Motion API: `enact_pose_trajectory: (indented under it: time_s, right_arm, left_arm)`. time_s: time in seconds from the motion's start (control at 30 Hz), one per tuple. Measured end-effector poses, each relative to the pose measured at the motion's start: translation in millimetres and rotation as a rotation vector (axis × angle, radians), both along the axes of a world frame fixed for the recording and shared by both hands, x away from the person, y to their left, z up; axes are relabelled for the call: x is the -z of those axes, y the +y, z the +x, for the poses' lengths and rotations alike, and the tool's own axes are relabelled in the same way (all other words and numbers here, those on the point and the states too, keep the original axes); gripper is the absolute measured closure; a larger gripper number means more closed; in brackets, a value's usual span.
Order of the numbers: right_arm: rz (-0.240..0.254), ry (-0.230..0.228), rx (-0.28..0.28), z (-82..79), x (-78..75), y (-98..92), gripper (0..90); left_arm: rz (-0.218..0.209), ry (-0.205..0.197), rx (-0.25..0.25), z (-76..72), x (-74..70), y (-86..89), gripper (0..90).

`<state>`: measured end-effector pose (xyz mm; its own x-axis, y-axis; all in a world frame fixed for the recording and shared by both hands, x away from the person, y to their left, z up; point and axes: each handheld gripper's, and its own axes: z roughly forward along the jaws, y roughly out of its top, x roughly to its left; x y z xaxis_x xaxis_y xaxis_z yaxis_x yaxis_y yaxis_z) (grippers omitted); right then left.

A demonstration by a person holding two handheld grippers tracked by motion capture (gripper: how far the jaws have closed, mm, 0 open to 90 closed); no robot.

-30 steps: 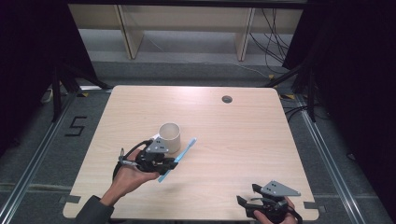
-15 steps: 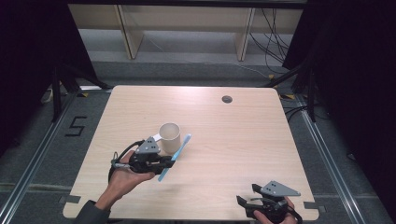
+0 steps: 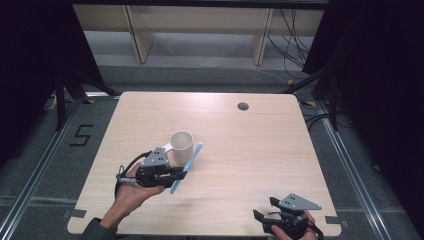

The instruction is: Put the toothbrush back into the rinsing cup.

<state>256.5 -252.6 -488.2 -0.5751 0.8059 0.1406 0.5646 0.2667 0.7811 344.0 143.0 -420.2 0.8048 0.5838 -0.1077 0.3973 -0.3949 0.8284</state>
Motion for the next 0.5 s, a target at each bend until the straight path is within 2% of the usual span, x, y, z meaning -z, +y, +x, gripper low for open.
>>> enact_pose_trajectory:
  time_s: [0.3, 0.47, 0.5]
  right_arm:
    - [-0.001, -0.007, 0.001, 0.3, 0.3, 0.3, 25.6]
    - [-0.002, -0.007, 0.001, 0.2, 0.4, 0.2, 25.6]
    - [-0.005, -0.01, 0.003, 0.6, 0.8, 0.3, 25.6]
  left_arm:
    - [-0.052, -0.032, -0.021, -1.1, -4.8, 8.4, 78.5]
    - [-0.058, -0.04, -0.05, -0.9, -8.4, 12.3, 78.5]
    - [-0.08, -0.041, -0.052, -0.5, -8.7, 12.9, 78.5]
